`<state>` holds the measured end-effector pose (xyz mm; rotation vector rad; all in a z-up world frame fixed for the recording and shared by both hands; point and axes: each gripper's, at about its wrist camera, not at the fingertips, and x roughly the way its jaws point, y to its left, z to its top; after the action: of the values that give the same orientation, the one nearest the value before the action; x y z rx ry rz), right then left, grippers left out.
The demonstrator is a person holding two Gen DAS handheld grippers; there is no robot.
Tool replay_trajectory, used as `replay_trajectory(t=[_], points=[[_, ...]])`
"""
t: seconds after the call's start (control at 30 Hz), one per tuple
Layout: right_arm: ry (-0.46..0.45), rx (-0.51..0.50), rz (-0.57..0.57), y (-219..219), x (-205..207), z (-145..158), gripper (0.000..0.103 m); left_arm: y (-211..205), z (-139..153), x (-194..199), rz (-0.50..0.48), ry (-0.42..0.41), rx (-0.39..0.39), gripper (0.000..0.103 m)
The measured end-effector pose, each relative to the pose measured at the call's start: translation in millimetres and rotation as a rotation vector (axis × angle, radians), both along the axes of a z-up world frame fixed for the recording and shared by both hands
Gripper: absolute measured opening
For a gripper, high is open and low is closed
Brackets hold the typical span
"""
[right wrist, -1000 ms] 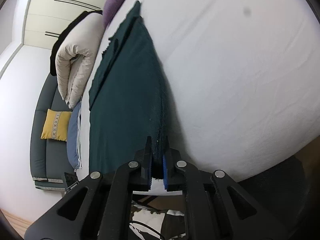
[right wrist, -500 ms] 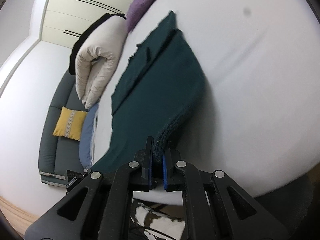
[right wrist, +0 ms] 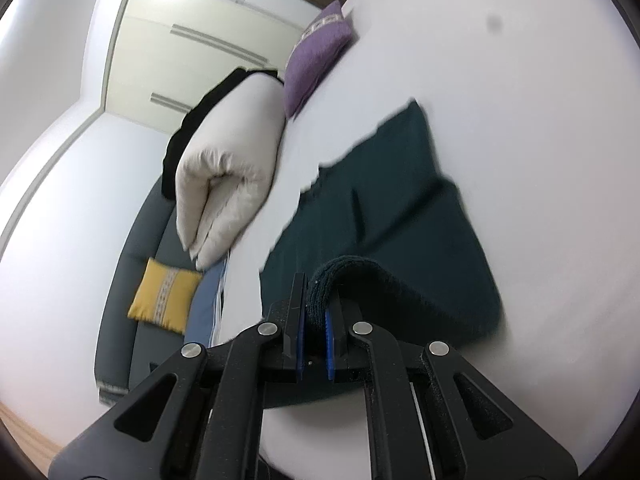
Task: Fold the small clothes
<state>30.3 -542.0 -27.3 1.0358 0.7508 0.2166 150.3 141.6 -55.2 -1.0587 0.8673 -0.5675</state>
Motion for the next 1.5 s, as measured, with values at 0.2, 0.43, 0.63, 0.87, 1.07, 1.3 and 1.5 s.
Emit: replay_trajectory(t=[0.2,0.43,0.63,0.87,1.07,1.3,1.5], points=[[0.025,-0.027,-0.065,-12,99,-7,0.006,-5,-10,75,0.031,0.017,0.046,0.007],[0.065,-0.1,-0.12,-20,200,-29,0.006,-15,-39,150,0.073,0.069,0.125,0.007],[0.123,-0.131,-0.152,-23,265,-61,0.006,-21,-69,202,0.091,0.106,0.211,0.007],[0.226,-0.238,-0.152,-25,323,-105,0.024,-19,-97,228,0.108,0.161,0.22,0.038],[0.169,-0.298,-0.247,-32,305,-101,0.057,-10,-62,207,0.145,0.068,0.278,0.059],[0.138,-0.402,-0.185,-19,278,-79,0.057,-41,-42,142,0.078,-0.064,0.448,0.059],[0.176,-0.626,-0.055,13,236,-81,0.054,-48,-60,92,0.072,-0.064,0.571,0.059]])
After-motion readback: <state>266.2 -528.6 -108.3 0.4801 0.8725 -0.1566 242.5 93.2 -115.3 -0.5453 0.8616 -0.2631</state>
